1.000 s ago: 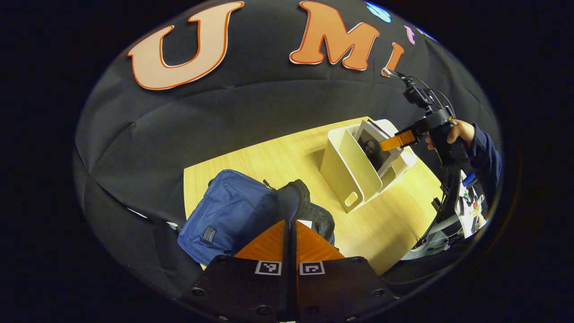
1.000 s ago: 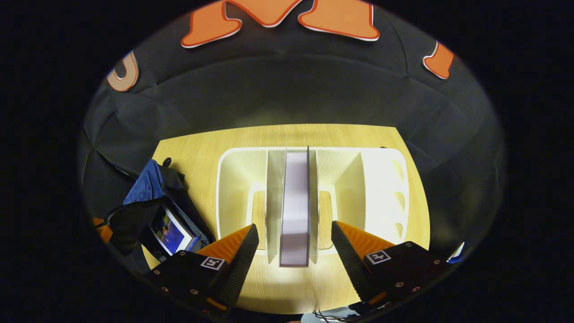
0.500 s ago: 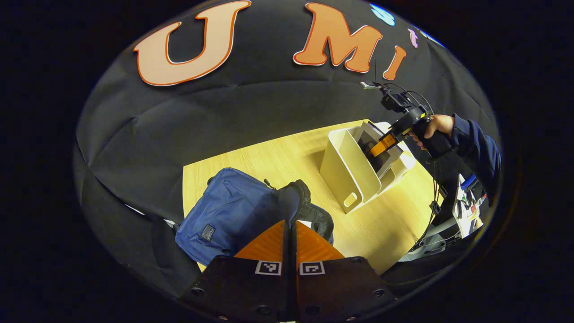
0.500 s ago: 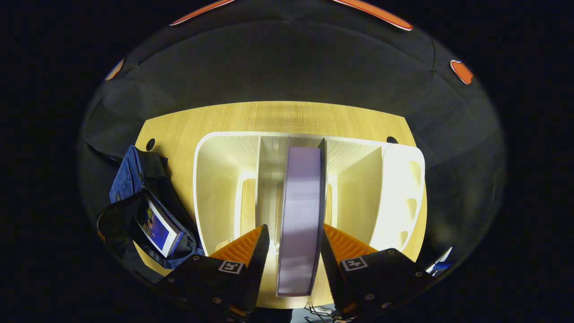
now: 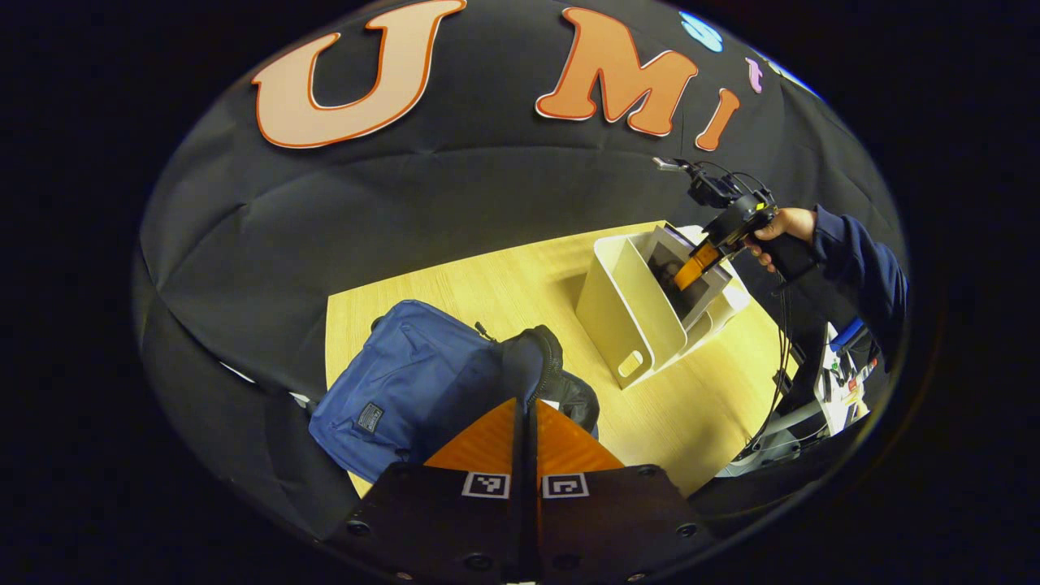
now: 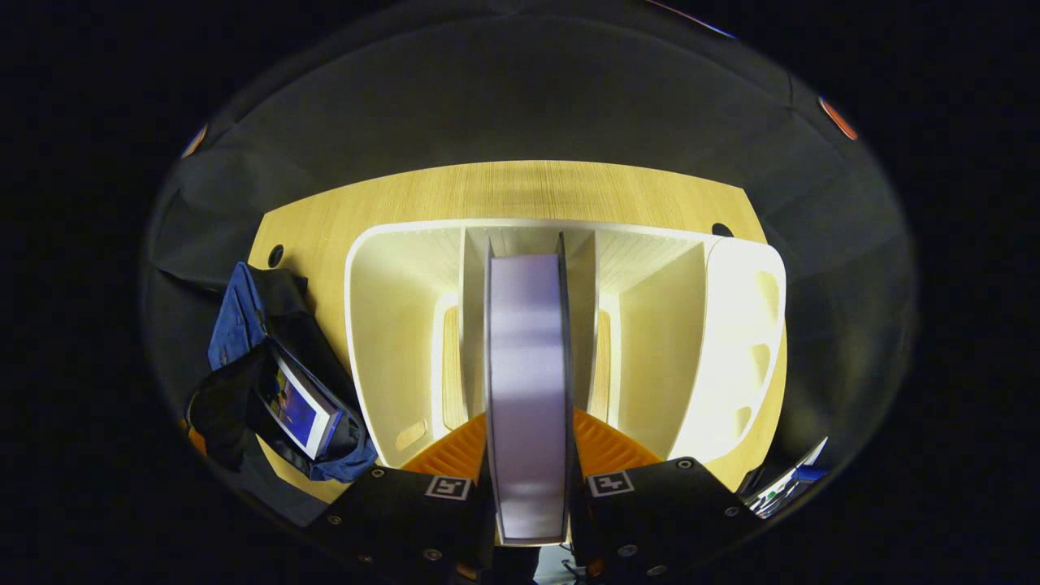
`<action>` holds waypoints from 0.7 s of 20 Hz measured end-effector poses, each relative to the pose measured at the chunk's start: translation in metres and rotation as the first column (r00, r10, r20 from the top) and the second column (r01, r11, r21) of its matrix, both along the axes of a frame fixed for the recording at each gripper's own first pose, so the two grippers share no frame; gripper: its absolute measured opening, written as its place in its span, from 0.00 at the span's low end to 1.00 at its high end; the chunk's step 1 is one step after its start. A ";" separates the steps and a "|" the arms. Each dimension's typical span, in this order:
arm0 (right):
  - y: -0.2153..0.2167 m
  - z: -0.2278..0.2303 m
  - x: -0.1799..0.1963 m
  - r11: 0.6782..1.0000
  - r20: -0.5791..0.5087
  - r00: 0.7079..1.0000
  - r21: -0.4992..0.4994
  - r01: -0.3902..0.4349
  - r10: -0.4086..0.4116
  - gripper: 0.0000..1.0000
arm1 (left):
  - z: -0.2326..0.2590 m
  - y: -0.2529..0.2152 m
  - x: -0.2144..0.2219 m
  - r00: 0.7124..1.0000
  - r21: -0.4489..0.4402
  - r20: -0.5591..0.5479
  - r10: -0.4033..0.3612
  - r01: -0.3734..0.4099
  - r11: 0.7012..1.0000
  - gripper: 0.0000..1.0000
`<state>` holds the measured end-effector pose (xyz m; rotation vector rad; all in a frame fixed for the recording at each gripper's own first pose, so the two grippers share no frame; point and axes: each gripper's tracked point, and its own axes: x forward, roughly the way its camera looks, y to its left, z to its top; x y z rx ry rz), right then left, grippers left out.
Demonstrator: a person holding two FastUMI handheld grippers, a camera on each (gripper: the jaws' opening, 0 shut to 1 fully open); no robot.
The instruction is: Open the schoolbag, grab two books from the bookshelf and put them into the schoolbag.
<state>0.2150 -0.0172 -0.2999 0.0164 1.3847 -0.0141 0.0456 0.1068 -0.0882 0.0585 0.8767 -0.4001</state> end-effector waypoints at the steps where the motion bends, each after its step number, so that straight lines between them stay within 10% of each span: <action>1: -0.004 0.004 -0.001 1.000 0.006 1.000 -0.004 0.003 -0.003 0.37 | 0.000 0.001 0.001 1.000 -0.003 -0.001 -0.001 0.001 1.000 0.01; 14: -0.023 0.102 -0.018 0.997 0.157 0.988 0.072 -0.016 0.004 0.37 | -0.003 -0.002 -0.001 1.000 -0.023 0.006 0.029 -0.029 0.999 0.01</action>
